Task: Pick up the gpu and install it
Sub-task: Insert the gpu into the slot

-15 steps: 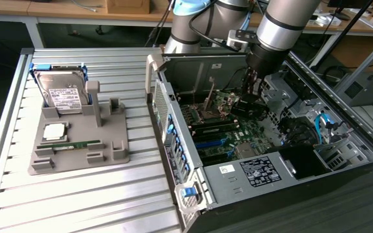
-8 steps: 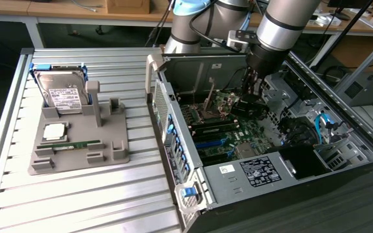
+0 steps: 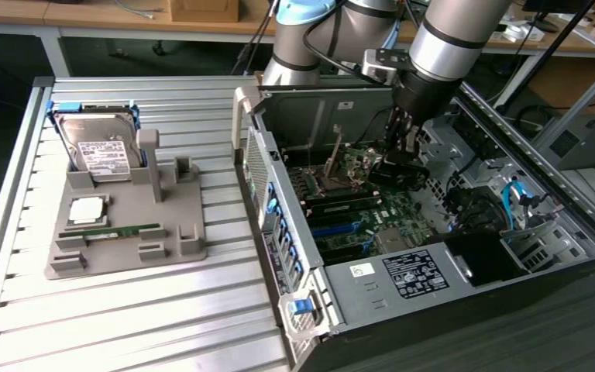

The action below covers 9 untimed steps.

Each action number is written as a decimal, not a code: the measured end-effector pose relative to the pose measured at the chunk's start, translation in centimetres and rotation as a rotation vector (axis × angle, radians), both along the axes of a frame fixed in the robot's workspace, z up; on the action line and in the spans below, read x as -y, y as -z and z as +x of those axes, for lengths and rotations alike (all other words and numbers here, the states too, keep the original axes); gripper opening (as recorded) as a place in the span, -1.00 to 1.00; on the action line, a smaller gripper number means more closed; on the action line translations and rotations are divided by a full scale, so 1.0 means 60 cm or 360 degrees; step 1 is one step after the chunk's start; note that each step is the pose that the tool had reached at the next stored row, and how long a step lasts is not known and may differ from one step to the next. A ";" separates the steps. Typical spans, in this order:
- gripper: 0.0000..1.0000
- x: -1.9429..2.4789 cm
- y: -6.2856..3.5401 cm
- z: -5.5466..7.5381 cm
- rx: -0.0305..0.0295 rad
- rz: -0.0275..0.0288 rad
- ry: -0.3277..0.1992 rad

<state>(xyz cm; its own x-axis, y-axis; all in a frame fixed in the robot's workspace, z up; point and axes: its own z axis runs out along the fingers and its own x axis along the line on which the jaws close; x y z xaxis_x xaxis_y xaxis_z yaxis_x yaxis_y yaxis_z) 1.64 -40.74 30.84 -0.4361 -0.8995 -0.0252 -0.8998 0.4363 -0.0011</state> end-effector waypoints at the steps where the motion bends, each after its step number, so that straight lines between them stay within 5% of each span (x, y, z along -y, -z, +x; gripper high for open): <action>1: -0.47 0.0000 0.000 0.000 0.00000 0.00000 -0.0004; 9: -0.47 0.0000 0.000 0.000 0.00000 0.00000 -0.0043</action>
<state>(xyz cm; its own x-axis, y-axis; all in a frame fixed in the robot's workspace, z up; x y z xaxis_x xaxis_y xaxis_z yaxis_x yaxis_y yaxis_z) 1.64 -40.74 30.84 -0.4115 -0.9111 -0.0252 -0.9113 0.4116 -0.0011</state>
